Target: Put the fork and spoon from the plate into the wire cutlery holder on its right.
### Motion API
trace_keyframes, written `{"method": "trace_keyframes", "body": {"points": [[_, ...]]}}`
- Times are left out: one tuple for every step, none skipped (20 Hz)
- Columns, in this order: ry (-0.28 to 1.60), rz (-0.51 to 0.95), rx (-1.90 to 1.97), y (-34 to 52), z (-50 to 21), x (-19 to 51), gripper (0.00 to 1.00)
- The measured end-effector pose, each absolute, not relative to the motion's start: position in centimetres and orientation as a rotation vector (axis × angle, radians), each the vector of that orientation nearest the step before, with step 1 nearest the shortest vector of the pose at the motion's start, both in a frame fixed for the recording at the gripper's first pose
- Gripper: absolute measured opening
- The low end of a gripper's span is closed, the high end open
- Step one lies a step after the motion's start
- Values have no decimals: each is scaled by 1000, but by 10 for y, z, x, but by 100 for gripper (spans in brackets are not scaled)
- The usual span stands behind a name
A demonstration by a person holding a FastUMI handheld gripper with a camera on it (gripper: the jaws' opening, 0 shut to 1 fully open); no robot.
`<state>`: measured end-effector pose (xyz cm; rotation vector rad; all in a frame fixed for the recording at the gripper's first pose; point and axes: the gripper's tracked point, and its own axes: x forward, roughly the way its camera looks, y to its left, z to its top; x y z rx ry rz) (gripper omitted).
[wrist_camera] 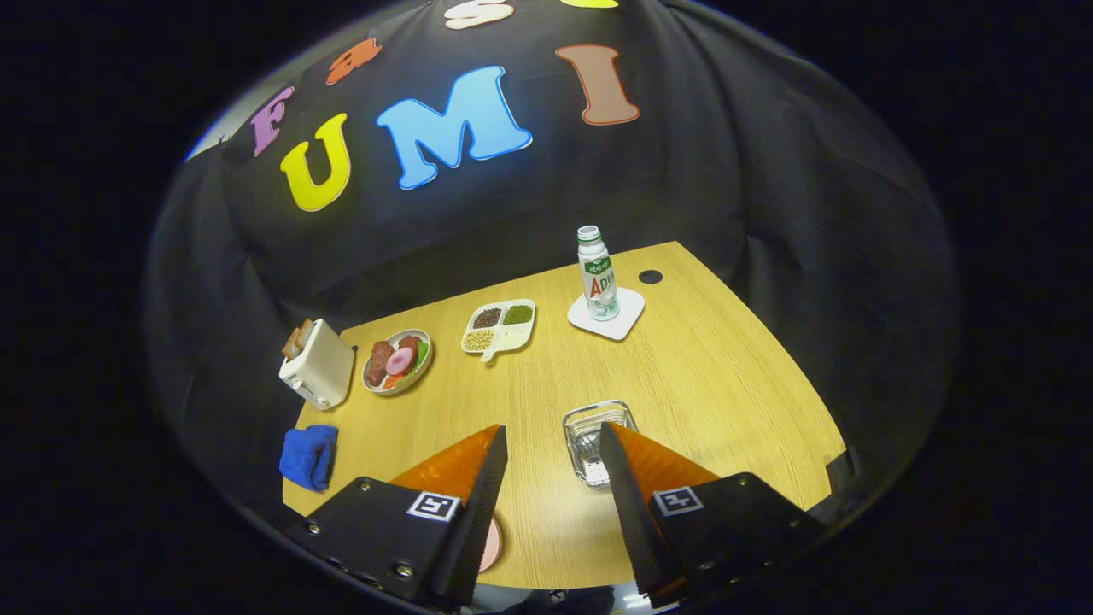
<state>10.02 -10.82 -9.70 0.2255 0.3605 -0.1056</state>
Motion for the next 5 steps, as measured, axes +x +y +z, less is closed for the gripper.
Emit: {"method": "trace_keyframes", "body": {"points": [[343,-94,216,-102,-91,101,68],[324,-84,203,-96,-86,101,68],[303,-75,187,-91,-79,101,68],[278,-66,171,-85,-72,100,68],[252,-56,154,-78,-65,98,68]]}}
